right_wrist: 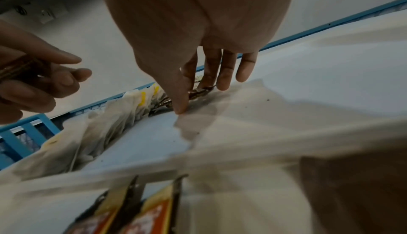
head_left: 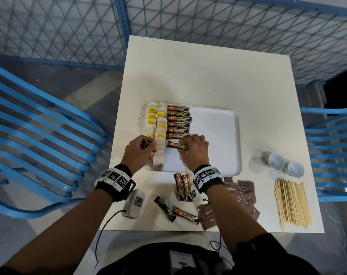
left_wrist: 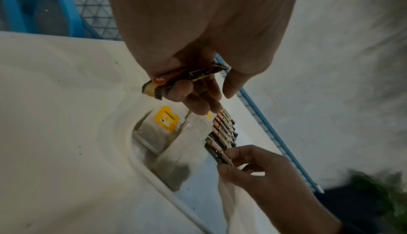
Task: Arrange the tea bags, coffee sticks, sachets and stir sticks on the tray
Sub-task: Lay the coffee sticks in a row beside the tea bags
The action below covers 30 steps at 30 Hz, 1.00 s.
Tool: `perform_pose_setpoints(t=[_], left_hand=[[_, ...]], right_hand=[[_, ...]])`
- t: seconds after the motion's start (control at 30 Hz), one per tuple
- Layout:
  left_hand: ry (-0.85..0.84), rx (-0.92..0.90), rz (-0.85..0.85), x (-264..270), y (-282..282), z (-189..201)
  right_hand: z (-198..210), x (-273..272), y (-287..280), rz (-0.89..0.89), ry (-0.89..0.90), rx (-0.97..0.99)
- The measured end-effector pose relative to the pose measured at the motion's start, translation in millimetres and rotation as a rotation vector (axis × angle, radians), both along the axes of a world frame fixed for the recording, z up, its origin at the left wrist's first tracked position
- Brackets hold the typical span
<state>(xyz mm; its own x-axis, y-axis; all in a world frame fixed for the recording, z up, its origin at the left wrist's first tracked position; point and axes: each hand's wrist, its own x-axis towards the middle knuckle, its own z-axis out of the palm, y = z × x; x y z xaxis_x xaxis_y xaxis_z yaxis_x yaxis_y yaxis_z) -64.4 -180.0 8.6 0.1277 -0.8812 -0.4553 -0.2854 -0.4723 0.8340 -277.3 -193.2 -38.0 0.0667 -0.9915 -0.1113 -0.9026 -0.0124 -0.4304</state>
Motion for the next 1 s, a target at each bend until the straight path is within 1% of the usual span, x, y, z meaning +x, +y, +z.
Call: perform_pose_setpoints(t=[0.17,0.3,0.43,0.8,1.0], left_hand=[[-0.09,-0.019,-0.092,5,2,-2],[-0.111,-0.032,-0.143,7,3,-3],[-0.115,-0.033,-0.152,9,4,-4],[-0.101,0.002,-0.126,12,3,-4],[0.022,0.062,-0.127,10,1,2]], right_hand=[[0,5,-1,0.003,0.047,-0.056],[-1,7,0,0.002,0.047,-0.027],[-2,13,-6,-0.005,0.018,0.007],[-1,21,-17,-0.045,0.006,0.027],[3,19,-13,-0.055,-0.02,0.004]])
